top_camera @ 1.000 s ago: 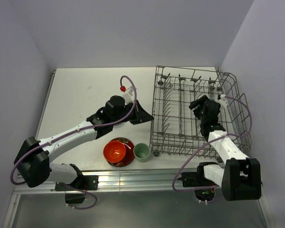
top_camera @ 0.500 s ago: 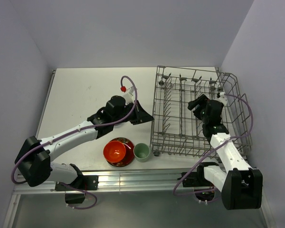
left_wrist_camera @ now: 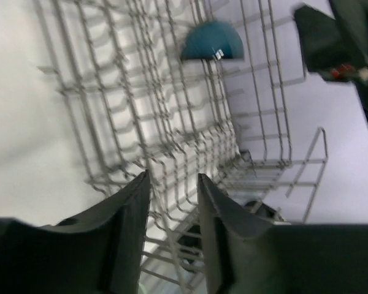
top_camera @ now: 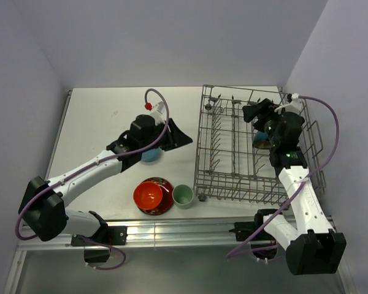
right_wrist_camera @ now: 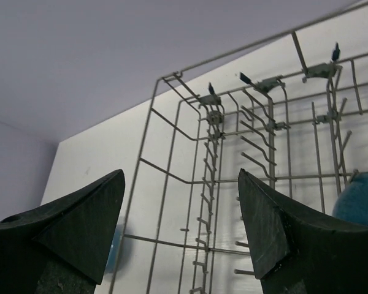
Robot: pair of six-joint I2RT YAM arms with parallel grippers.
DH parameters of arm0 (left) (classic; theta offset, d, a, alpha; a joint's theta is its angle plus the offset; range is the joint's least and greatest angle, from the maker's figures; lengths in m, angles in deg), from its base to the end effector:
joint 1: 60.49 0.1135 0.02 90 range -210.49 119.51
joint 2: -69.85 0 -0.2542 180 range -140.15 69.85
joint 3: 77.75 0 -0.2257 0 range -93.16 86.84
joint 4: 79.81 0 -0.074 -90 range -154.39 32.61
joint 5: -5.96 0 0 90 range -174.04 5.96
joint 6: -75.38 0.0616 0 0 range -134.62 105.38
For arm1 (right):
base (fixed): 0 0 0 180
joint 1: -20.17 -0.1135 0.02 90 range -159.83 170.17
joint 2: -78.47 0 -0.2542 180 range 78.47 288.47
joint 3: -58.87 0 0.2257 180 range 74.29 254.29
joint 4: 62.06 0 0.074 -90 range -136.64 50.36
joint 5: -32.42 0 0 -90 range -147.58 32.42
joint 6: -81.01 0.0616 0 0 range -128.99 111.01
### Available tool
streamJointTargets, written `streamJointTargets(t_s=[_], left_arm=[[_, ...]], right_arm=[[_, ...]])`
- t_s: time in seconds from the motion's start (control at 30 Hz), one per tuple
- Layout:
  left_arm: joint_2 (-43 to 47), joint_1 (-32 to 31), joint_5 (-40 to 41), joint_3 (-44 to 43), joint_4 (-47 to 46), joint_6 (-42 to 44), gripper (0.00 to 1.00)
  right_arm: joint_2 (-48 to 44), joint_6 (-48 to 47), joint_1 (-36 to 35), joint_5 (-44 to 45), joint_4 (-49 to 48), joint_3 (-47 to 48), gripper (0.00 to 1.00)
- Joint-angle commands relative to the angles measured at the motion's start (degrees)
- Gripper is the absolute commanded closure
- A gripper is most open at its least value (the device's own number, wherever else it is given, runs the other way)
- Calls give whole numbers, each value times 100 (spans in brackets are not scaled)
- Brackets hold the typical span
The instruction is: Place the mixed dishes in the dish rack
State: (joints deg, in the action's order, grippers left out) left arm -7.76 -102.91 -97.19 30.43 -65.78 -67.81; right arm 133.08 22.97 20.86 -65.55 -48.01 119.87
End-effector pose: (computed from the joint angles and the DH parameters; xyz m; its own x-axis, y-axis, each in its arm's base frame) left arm 0.2239 -0.2235 0.2936 -0.8024 -0.3229 -0.5019 0.2878 0.5273 -0.7994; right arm 0.2310 0.0058 0.3279 -0.1795 0.5264 -0.8311 -0.0359 0.8407 0.5403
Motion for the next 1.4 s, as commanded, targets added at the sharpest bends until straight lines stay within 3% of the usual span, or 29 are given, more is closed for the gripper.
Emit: streamJointTargets(t_s=[0.0, 0.1, 0.37, 0.53, 0.7, 0.9, 1.07, 1.3, 1.37], left_arm=[[280, 434, 225, -371, 330, 283, 54], [465, 865, 242, -441, 629, 291, 50], [342, 1613, 550, -1048, 2510, 90, 51], [194, 1762, 1006, -1179, 3135, -122, 55], [-9, 1956, 1280, -1461, 4330, -77, 59], [96, 1965, 1280, -1725, 5813, -517, 58], [-281, 1965, 1499, -1892, 6352, -561, 59], [-765, 1965, 1438, -1743, 6326, -614, 63], [-783, 1956, 1368, -1716, 6431, -614, 68]], right_arm=[[-126, -164, 19, -328, 294, 468, 19], [-240, -199, -42, -329, 583, 627, 19], [-152, -340, -1394, 524, 1744, 1479, 20], [-170, -226, -1510, 113, 2079, 1506, 21], [-556, 142, -1695, -370, 2394, 1216, 21], [-171, 284, -1861, -767, 4792, 2761, 22], [-169, 258, -1915, -1040, 5804, 3255, 23], [-539, 188, -1906, -899, 6078, 3185, 22], [-478, -14, -1914, -1040, 6200, 3307, 22]])
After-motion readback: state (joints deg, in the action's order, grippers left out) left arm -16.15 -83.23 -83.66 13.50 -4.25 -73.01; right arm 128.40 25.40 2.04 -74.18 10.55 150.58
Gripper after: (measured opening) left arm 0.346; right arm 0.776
